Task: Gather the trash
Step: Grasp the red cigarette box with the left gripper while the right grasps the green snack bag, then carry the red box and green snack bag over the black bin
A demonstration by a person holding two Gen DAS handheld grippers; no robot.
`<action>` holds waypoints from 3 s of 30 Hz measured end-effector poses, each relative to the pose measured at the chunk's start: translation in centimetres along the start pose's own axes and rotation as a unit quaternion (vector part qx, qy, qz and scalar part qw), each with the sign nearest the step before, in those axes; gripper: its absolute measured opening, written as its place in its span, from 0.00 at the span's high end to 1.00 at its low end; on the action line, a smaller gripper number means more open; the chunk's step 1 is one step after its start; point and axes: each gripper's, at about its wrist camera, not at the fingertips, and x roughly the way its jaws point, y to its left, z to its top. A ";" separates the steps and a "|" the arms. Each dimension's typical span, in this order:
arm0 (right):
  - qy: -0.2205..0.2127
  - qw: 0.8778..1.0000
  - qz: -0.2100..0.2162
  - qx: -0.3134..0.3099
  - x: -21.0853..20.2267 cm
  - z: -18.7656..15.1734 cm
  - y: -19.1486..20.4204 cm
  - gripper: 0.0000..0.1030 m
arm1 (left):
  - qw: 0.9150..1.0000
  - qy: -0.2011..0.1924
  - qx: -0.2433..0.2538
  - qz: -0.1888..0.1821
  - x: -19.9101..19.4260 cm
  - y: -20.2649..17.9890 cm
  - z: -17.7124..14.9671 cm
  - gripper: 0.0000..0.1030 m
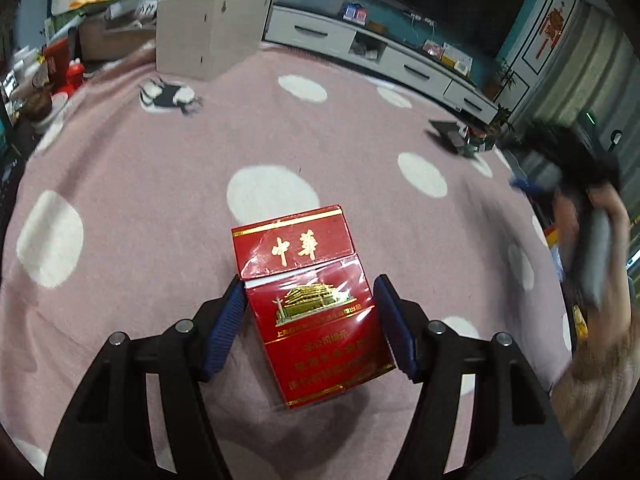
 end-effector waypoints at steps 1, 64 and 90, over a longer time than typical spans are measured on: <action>0.000 1.000 0.002 0.004 0.9 0.4 0.9 0.45 | 1.000 0.005 0.004 -0.006 0.2 0.0 -0.1 0.36; -0.042 0.988 -0.010 -0.152 -17.5 -9.3 -10.9 0.84 | 0.996 -0.011 0.059 -0.072 -1.9 -16.0 -1.7 0.36; -0.074 0.984 -0.020 -0.159 -20.4 -8.5 -11.6 0.84 | 0.983 0.011 0.155 -0.097 -0.6 -22.9 -3.9 0.36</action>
